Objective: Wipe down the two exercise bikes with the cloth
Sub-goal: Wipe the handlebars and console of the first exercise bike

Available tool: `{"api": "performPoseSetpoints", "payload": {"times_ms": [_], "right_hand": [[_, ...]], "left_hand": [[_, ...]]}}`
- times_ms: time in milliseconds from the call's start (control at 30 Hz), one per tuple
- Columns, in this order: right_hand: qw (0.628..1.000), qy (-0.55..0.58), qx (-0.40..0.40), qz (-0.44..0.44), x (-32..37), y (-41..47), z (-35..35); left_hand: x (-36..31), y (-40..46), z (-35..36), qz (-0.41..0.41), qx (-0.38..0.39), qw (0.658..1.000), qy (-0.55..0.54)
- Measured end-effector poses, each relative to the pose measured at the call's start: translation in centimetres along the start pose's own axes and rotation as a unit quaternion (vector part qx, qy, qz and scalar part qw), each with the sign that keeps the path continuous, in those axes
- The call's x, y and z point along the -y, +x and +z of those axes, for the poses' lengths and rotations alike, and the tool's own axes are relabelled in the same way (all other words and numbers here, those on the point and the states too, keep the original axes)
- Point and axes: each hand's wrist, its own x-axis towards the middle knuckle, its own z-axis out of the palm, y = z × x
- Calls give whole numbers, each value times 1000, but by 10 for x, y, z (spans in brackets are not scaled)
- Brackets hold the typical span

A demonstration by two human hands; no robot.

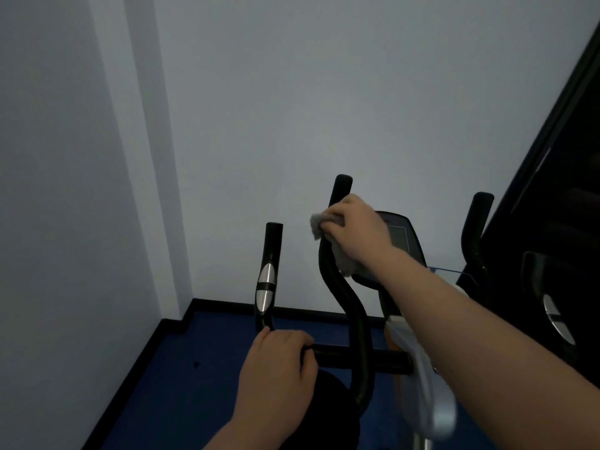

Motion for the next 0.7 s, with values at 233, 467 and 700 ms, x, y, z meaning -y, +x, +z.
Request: {"api": "performPoseSetpoints", "payload": {"times_ms": [233, 467, 700], "right_hand": [[993, 77, 85, -6, -5, -53, 16], [983, 94, 155, 4, -19, -75, -21], [996, 79, -19, 41, -8, -147, 17]], "left_hand": [[0, -2, 0, -23, -4, 999, -31], [0, -2, -1, -13, 1, 1000, -5], [2, -2, -1, -16, 0, 999, -38]]}}
